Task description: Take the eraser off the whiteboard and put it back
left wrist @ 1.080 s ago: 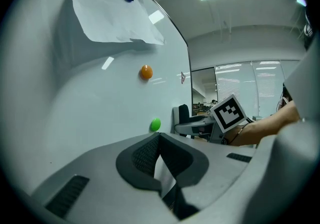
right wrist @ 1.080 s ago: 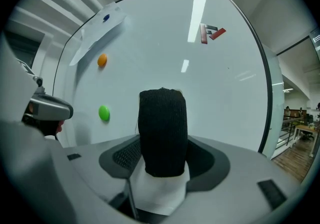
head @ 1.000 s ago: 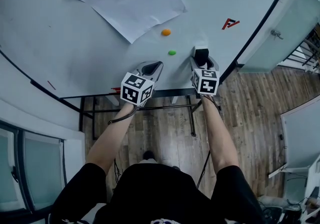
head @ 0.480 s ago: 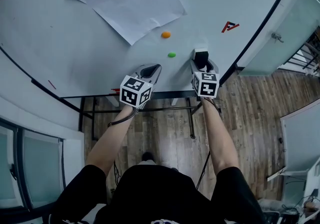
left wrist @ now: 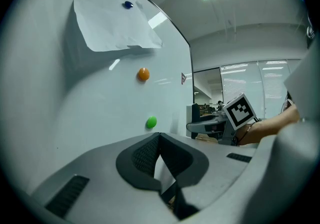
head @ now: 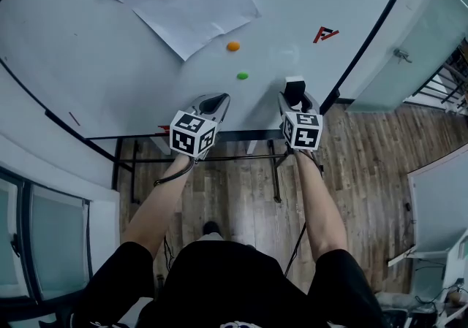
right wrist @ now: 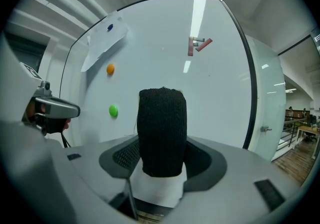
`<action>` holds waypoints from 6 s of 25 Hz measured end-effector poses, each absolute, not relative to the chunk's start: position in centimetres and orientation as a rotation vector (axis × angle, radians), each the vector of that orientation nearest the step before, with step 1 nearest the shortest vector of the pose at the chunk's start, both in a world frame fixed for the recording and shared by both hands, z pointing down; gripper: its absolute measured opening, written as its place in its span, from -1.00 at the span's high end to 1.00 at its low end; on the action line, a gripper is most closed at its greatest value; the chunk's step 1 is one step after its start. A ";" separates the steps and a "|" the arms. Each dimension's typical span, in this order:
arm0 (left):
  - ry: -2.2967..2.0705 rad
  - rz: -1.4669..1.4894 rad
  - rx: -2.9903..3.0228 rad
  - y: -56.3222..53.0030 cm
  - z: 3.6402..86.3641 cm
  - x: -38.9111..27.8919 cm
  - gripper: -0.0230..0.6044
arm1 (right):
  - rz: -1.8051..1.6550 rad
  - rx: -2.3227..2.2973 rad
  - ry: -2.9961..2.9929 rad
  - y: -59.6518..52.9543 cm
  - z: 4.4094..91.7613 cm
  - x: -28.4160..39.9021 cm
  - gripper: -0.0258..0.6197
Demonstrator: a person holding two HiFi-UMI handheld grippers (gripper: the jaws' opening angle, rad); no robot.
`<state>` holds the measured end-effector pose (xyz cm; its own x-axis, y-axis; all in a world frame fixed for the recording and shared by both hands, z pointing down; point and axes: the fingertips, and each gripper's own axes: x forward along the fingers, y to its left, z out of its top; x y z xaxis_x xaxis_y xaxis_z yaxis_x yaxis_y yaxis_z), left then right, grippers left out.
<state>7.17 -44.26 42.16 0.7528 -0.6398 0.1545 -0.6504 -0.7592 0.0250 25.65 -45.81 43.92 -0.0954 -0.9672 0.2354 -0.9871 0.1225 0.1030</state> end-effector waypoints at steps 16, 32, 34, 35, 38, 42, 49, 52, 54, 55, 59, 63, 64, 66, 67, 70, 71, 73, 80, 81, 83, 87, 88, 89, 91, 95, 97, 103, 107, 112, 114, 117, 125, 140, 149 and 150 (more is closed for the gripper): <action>-1.125 0.172 2.855 -36.5 41.3 10.3 0.86 | 0.122 1.881 -2.191 -36.2 43.9 30.0 0.12; -1.240 0.185 2.776 -26.6 43.4 9.3 0.86 | 0.122 1.763 -2.249 -26.4 45.7 30.2 0.12; -1.252 0.183 2.767 -25.6 43.6 9.0 0.86 | 0.121 1.744 -2.266 -25.3 45.8 29.6 0.12; -1.258 0.182 2.762 -25.2 43.7 8.8 0.86 | 0.119 1.734 -2.275 -24.9 45.8 29.2 0.12; -1.275 0.181 2.751 -23.9 44.1 8.1 0.86 | 0.108 1.703 -2.291 -23.5 46.0 28.2 0.12; -1.302 0.187 2.728 -22.2 44.8 7.1 0.86 | 0.092 1.665 -2.312 -21.6 46.4 27.0 0.12; -1.335 0.196 2.695 -20.5 45.8 5.8 0.86 | 0.106 1.621 -2.329 -20.0 47.4 25.7 0.12; -1.343 0.198 2.686 -20.0 46.1 5.5 0.86 | 0.115 1.609 -2.330 -19.6 47.9 25.5 0.12; -1.346 0.200 2.681 -19.8 46.3 5.3 0.86 | 0.118 1.604 -2.332 -19.5 48.1 25.3 0.12; -1.347 0.200 2.680 -19.7 46.4 5.2 0.86 | 0.119 1.600 -2.332 -19.4 48.2 25.3 0.12; -1.351 0.201 2.676 -19.5 46.5 5.2 0.86 | 0.123 1.587 -2.337 -19.3 48.6 25.2 0.12; -1.355 0.203 2.674 -19.3 46.6 5.2 0.86 | 0.127 1.581 -2.343 -19.2 48.7 25.1 0.12; -1.356 0.203 2.674 -19.3 46.6 5.2 0.86 | 0.128 1.580 -2.343 -19.3 48.7 25.1 0.12; -1.356 0.206 2.675 -19.4 46.5 5.3 0.86 | 0.129 1.580 -2.344 -19.4 48.7 25.2 0.12; -1.356 0.207 2.675 -19.4 46.5 5.3 0.86 | 0.130 1.580 -2.345 -19.4 48.7 25.2 0.12; -1.357 0.207 2.676 -19.4 46.4 5.4 0.86 | 0.130 1.575 -2.346 -19.4 48.7 25.2 0.12; -1.357 0.207 2.676 -19.5 46.4 5.4 0.86 | 0.130 1.573 -2.347 -19.5 48.7 25.2 0.12; -1.359 0.209 2.678 -19.5 46.4 5.4 0.86 | 0.130 1.571 -2.347 -19.5 48.8 25.1 0.12; -1.375 0.210 2.680 -19.7 45.9 5.1 0.86 | 0.124 1.565 -2.362 -19.8 48.4 24.9 0.12; -1.378 0.210 2.679 -19.7 45.8 4.9 0.86 | 0.122 1.563 -2.365 -19.9 48.3 24.8 0.12; -1.388 0.207 2.677 -19.7 45.5 4.7 0.86 | 0.118 1.558 -2.373 -20.1 48.0 24.5 0.12; -1.409 0.207 2.675 -19.8 45.0 3.8 0.86 | 0.107 1.543 -2.390 -20.8 47.3 23.6 0.12; -1.417 0.207 2.672 -19.9 44.9 3.5 0.86 | 0.106 1.538 -2.398 -21.1 47.1 23.2 0.12; -1.426 0.206 2.668 -20.0 44.8 3.1 0.86 | 0.105 1.532 -2.407 -21.4 46.9 22.7 0.12; -1.445 0.201 2.663 -20.5 44.5 2.2 0.86 | 0.098 1.518 -2.422 -22.1 46.5 21.8 0.12; -1.488 0.183 2.652 -21.9 43.7 -0.5 0.86 | 0.076 1.489 -2.444 -24.1 45.7 19.1 0.12; -1.506 0.178 2.645 -22.7 43.5 -2.3 0.86 | 0.065 1.475 -2.451 -25.2 45.6 17.4 0.12; -1.519 0.185 2.642 -26.4 43.3 -8.3 0.86 | 0.054 1.464 -2.472 -29.3 45.0 10.9 0.12; -1.505 0.201 2.657 -29.5 43.1 -12.4 0.86 | 0.058 1.482 -2.486 -32.4 44.4 6.2 0.12; -1.491 0.211 2.678 -33.4 42.5 -17.2 0.86 | 0.063 1.496 -2.484 -36.1 44.2 1.1 0.12; -1.491 0.205 2.679 -34.8 42.4 -18.9 0.86 | 0.062 1.493 -2.481 -37.5 44.2 -0.7 0.12; -1.490 0.187 2.676 -36.6 42.1 -21.2 0.86 | 0.060 1.491 -2.471 -39.2 44.0 -3.1 0.12; -1.446 0.203 2.699 -39.7 42.1 -25.1 0.86 | 0.052 1.515 -2.449 -42.4 42.8 -7.9 0.12; -1.353 0.192 2.769 -44.1 41.0 -29.4 0.86 | 0.063 1.630 -2.375 -47.2 41.9 -12.4 0.12; -1.303 0.194 2.791 -46.1 41.2 -29.7 0.86 | 0.090 1.672 -2.323 -49.9 42.5 -13.1 0.12; -1.299 0.193 2.792 -46.2 41.2 -29.6 0.86 | 0.097 1.677 -2.318 -50.2 42.6 -13.1 0.12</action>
<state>-29.59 -46.21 41.23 0.6380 -0.7578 0.1366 -0.7649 -0.6442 -0.0016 -13.11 -50.17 42.59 -0.2881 -0.9211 0.2620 -0.9397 0.3245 0.1075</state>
